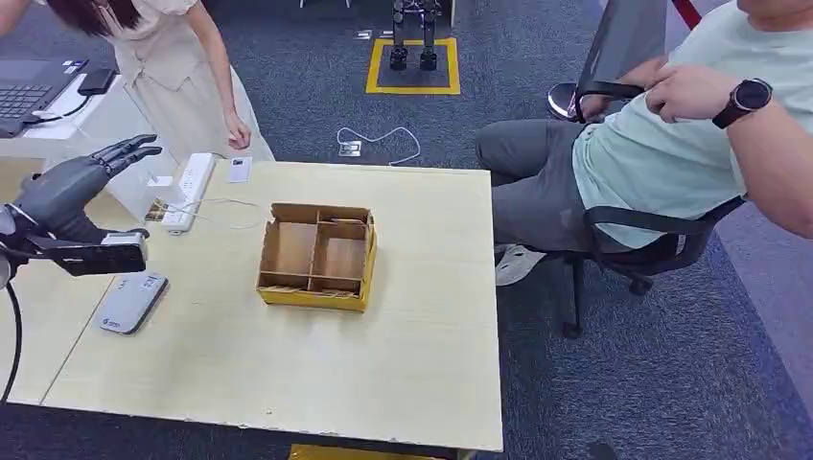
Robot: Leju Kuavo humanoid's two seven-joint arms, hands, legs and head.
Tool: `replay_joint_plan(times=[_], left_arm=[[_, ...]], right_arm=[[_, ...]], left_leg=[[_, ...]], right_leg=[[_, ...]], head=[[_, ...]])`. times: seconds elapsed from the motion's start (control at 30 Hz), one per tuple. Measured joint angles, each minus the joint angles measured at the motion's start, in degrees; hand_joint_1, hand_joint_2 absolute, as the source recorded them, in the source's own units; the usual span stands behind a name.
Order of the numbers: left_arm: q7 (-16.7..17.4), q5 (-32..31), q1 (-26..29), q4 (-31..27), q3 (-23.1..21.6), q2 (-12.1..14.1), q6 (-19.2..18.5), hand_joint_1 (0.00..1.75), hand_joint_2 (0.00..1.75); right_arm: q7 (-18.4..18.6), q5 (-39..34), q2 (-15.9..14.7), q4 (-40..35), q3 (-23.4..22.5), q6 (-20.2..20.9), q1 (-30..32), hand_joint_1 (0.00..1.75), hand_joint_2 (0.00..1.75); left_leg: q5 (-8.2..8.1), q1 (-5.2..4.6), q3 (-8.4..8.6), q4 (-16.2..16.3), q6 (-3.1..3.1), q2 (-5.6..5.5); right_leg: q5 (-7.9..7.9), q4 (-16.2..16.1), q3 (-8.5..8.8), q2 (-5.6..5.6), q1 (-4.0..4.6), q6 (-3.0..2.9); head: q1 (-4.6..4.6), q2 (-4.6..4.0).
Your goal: Pass the card to the sensor for recognition and then transmit it.
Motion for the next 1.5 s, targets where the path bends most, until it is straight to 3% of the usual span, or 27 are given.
replay_joint_plan(times=[0.17, 0.33, 0.57, 0.77, 0.93, 1.07, 1.3, 1.5], left_arm=[[1.05, 2.15, 4.49, -8.29, -0.74, 4.61, 2.57, 0.0, 1.75], [1.11, -3.38, 7.92, -13.0, -3.21, 3.71, 6.12, 0.0, 1.75], [2.03, -8.64, 6.62, -14.16, -7.96, -1.52, 8.29, 0.0, 1.75], [2.45, -13.12, 5.63, -13.94, -11.02, -4.31, 10.72, 0.0, 1.75], [5.71, -19.92, 5.5, -12.43, -14.82, -10.7, 17.01, 0.0, 1.75], [7.88, -22.69, 4.6, -10.64, -17.42, -14.8, 17.95, 0.0, 1.75], [8.66, -24.15, 3.47, -8.13, -18.99, -17.71, 19.22, 0.0, 1.75], [11.58, -29.38, 3.53, -4.67, -20.06, -19.89, 23.46, 0.0, 1.75]], right_arm=[[0.02, -0.33, -0.09, 0.0, -0.31, -0.35, 0.35, 0.0, 0.0], [-0.02, -0.85, -0.09, -0.02, -0.9, -0.59, 0.48, 0.0, 0.0], [0.02, -0.94, -0.09, -0.09, -1.22, -0.76, 0.67, 0.0, 0.0], [0.11, -1.01, -0.09, -0.09, -1.35, -0.94, 0.75, 0.0, 0.0], [0.17, -1.11, -0.07, -0.09, -1.7, -1.14, 0.82, 0.0, 0.0], [0.31, -1.18, -0.07, -0.09, -1.92, -1.27, 0.89, 0.0, 0.0], [0.59, -1.18, -0.07, -0.09, -2.27, -1.27, 1.03, 0.0, 0.0], [0.7, -1.16, -0.07, -0.09, -2.34, -1.29, 1.04, 0.0, 0.0]], left_leg=[[-0.07, -0.01, 0.02, 0.0, -0.04, 0.03], [-0.06, 0.0, 0.01, 0.0, -0.04, -0.1], [-0.05, -0.02, 0.02, 0.02, -0.02, -0.11], [-0.06, -0.02, 0.02, 0.03, -0.03, -0.11], [-0.06, -0.02, 0.01, 0.03, -0.03, -0.18], [-0.05, -0.02, 0.01, 0.04, -0.02, -0.16], [-0.06, -0.01, 0.01, 0.04, -0.03, -0.16], [-0.06, -0.01, 0.01, 0.03, -0.03, -0.16]], right_leg=[[-0.04, -0.02, -0.04, 0.03, -0.01, 0.02], [-0.07, -0.03, -0.01, -0.06, 0.0, 0.02], [-0.02, -0.03, 0.03, -0.11, -0.02, 0.0], [-0.02, -0.03, 0.0, -0.09, -0.02, 0.0], [-0.03, -0.04, 0.02, -0.16, -0.02, 0.0], [-0.01, -0.04, 0.02, -0.14, -0.02, 0.0], [-0.02, -0.04, 0.01, -0.13, -0.02, -0.01], [-0.02, -0.04, 0.01, -0.14, -0.01, 0.0]], head=[[-0.02, 0.02], [-0.02, 0.02], [0.0, 0.02], [0.0, 0.0], [0.0, 0.02], [-0.02, 0.02], [0.0, 0.02], [0.0, 0.02]])
